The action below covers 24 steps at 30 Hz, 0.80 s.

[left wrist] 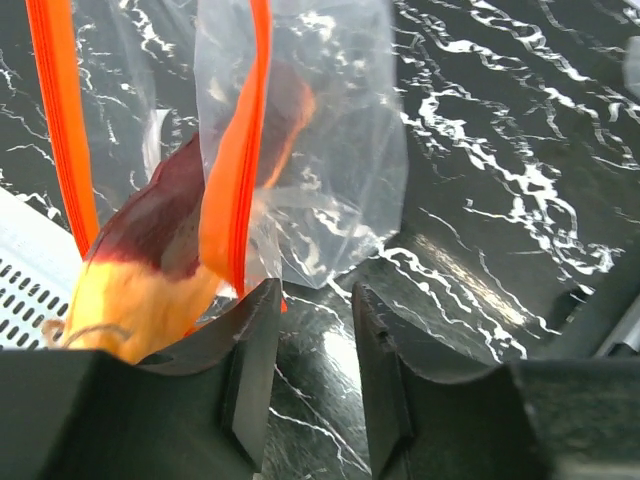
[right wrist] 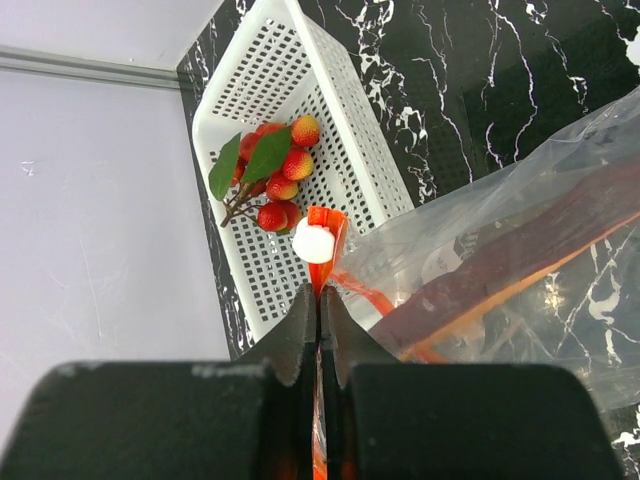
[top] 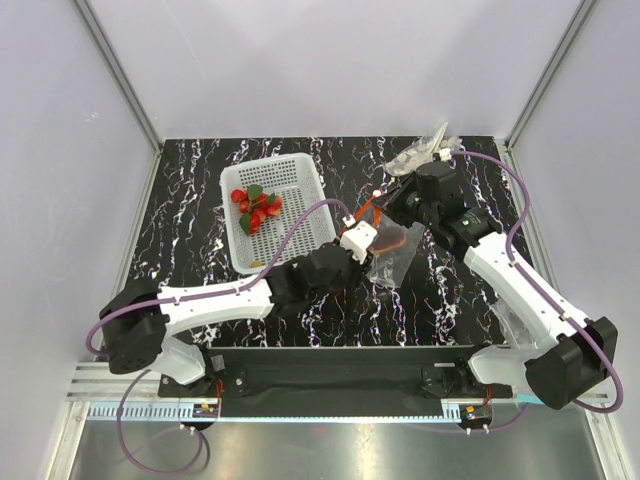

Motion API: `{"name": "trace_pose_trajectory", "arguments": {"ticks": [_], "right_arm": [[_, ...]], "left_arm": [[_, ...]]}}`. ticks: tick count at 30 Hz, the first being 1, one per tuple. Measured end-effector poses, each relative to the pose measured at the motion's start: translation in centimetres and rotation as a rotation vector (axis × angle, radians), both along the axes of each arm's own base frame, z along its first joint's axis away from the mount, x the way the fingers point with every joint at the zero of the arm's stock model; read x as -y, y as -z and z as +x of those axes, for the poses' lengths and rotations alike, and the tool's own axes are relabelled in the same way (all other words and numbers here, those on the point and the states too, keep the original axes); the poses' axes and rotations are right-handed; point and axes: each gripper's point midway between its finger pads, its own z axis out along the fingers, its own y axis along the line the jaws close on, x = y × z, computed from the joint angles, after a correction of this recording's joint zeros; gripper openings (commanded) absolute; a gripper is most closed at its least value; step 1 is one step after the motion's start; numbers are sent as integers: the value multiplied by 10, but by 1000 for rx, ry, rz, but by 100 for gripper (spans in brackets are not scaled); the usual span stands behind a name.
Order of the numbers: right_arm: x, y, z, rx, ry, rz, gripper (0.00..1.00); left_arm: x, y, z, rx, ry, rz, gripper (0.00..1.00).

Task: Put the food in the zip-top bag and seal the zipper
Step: Place the fake food in the zipper food storage bag.

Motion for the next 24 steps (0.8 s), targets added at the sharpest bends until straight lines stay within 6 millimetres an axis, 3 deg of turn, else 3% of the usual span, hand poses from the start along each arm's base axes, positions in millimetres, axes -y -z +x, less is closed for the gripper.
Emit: {"name": "trace_pose_trajectory", "arguments": {"ticks": [9,14,18,20,24], "right_arm": [[1,2,-2,-8,-3,-10,0],[2,2,-2,-5,-3,-16,0],[3,2,-2,-5,1,-18,0],[3,2,-2,-5,1,-18,0],[3,2,-2,-4,1,-18,0]], "left_arm": [[-9,10,14,-9,-42,4,36],[-27,26,0,-32,-29,1,47],[-42,19,-10,-19,-24,-66,48],[-41,11,-10,-7,-21,-102,47],[-33,2,-5,2,-10,-133,34]]}}
